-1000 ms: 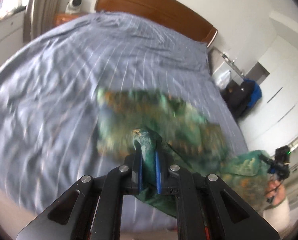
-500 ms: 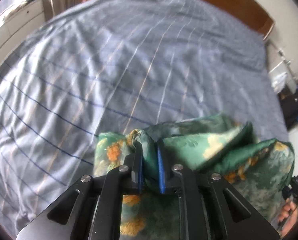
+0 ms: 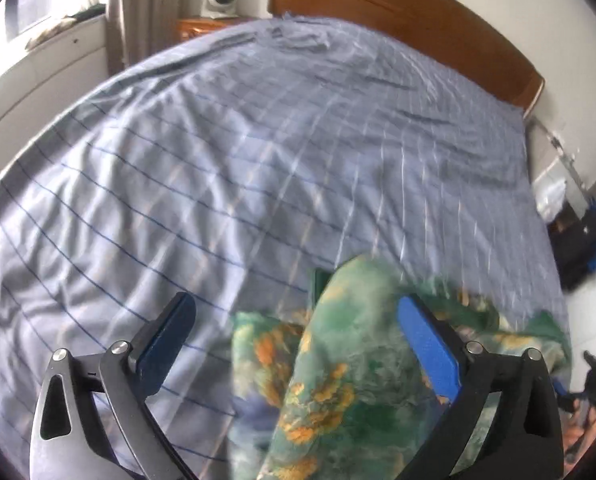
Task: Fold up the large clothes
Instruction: 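Fold the held side edge over the jacket body with both grippers, then grasp the jacket hem with both grippers, fold it up to the collar, release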
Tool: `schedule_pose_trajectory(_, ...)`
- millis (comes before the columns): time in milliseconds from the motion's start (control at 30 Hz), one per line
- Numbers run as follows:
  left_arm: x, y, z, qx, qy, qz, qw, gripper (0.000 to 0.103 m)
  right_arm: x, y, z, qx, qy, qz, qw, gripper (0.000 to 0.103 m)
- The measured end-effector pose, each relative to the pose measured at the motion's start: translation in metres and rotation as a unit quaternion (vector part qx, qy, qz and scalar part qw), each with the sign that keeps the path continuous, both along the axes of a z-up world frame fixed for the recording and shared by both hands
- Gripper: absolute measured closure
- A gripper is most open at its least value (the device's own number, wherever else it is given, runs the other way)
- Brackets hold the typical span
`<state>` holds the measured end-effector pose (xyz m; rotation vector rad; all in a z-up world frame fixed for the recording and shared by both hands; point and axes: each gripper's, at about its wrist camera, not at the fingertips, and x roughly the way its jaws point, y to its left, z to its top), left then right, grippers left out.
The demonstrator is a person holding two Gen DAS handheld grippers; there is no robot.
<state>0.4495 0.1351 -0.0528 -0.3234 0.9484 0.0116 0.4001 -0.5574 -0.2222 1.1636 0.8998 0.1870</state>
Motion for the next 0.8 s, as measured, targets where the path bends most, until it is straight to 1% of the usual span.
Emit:
schedule_pose_trajectory(33,-0.003,0.004,0.005,-0.006,-0.001,0.006,1.0000,0.002,-0.003,-0.004,0.010,-0.011,-0.011,-0.022,1.000,0.000)
schedule_pose_trajectory(100,-0.013,0.004,0.013,-0.006,-0.014,0.005,0.9999,0.002,-0.007,-0.009,0.023,-0.027,-0.019,-0.040,0.999,0.000)
schedule_pose_trajectory(133,-0.021,-0.002,0.016,0.006,-0.020,-0.006,0.9998,0.002,-0.010,-0.010,0.032,-0.045,-0.021,-0.046,0.998,0.000)
schedule_pose_trajectory(167,-0.030,-0.013,0.019,0.028,-0.029,-0.024,0.9989,0.002,-0.013,-0.006,0.044,-0.073,-0.030,-0.045,0.996,0.000)
schedule_pose_trajectory(233,-0.051,-0.037,0.023,0.069,-0.047,-0.061,0.9946,0.002,-0.019,0.015,0.070,-0.138,-0.053,-0.012,0.989,0.000)
schedule_pose_trajectory(267,-0.067,-0.060,0.024,0.101,-0.063,-0.092,0.9886,0.002,-0.022,0.028,0.080,-0.169,-0.063,0.009,0.984,0.000)
schedule_pose_trajectory(300,-0.079,-0.075,0.024,0.122,-0.073,-0.112,0.9835,0.002,-0.026,0.051,0.093,-0.206,-0.080,0.043,0.974,0.000)
schedule_pose_trajectory(333,-0.091,-0.094,0.022,0.147,-0.084,-0.135,0.9762,0.002,-0.029,0.067,0.101,-0.227,-0.092,0.066,0.967,0.000)
schedule_pose_trajectory(367,-0.102,-0.112,0.018,0.170,-0.094,-0.153,0.9689,0.002,-0.032,0.099,0.110,-0.257,-0.109,0.107,0.954,0.000)
schedule_pose_trajectory(400,-0.113,-0.133,0.011,0.200,-0.104,-0.170,0.9593,0.002,-0.036,0.123,0.114,-0.271,-0.121,0.137,0.945,0.000)
schedule_pose_trajectory(433,-0.118,-0.144,0.005,0.215,-0.107,-0.178,0.9543,0.002,-0.038,0.161,0.117,-0.276,-0.137,0.184,0.933,0.000)
schedule_pose_trajectory(467,-0.124,-0.160,-0.007,0.236,-0.108,-0.187,0.9475,0.002,-0.040,0.187,0.115,-0.273,-0.145,0.214,0.927,0.000)
schedule_pose_trajectory(533,-0.126,-0.169,-0.025,0.252,-0.099,-0.191,0.9434,0.002,-0.039,0.237,0.102,-0.251,-0.148,0.268,0.918,0.000)
schedule_pose_trajectory(567,-0.124,-0.171,-0.038,0.269,-0.093,-0.185,0.9405,0.002,-0.035,0.261,0.088,-0.245,-0.139,0.285,0.916,0.000)
schedule_pose_trajectory(600,-0.121,-0.169,-0.048,0.287,-0.087,-0.175,0.9378,0.002,-0.028,0.281,0.070,-0.255,-0.123,0.301,0.911,0.001)
schedule_pose_trajectory(633,-0.118,-0.164,-0.058,0.304,-0.077,-0.165,0.9350,0.001,-0.022,0.294,0.054,-0.285,-0.105,0.307,0.902,0.001)
schedule_pose_trajectory(667,-0.113,-0.155,-0.070,0.317,-0.064,-0.156,0.9332,0.000,-0.012,0.307,0.031,-0.350,-0.073,0.304,0.883,0.001)
schedule_pose_trajectory(700,-0.108,-0.144,-0.081,0.317,-0.053,-0.148,0.9354,0.000,-0.003,0.313,0.011,-0.405,-0.041,0.299,0.863,0.000)
schedule_pose_trajectory(733,-0.105,-0.133,-0.087,0.308,-0.049,-0.142,0.9394,0.000,0.007,0.313,-0.013,-0.437,-0.011,0.297,0.849,0.000)
schedule_pose_trajectory(767,-0.103,-0.124,-0.091,0.299,-0.044,-0.135,0.9437,0.000,0.012,0.311,-0.025,-0.437,-0.008,0.296,0.850,0.000)
schedule_pose_trajectory(800,-0.099,-0.113,-0.094,0.270,-0.033,-0.129,0.9535,0.000,0.014,0.307,-0.030,-0.435,-0.012,0.288,0.853,0.000)
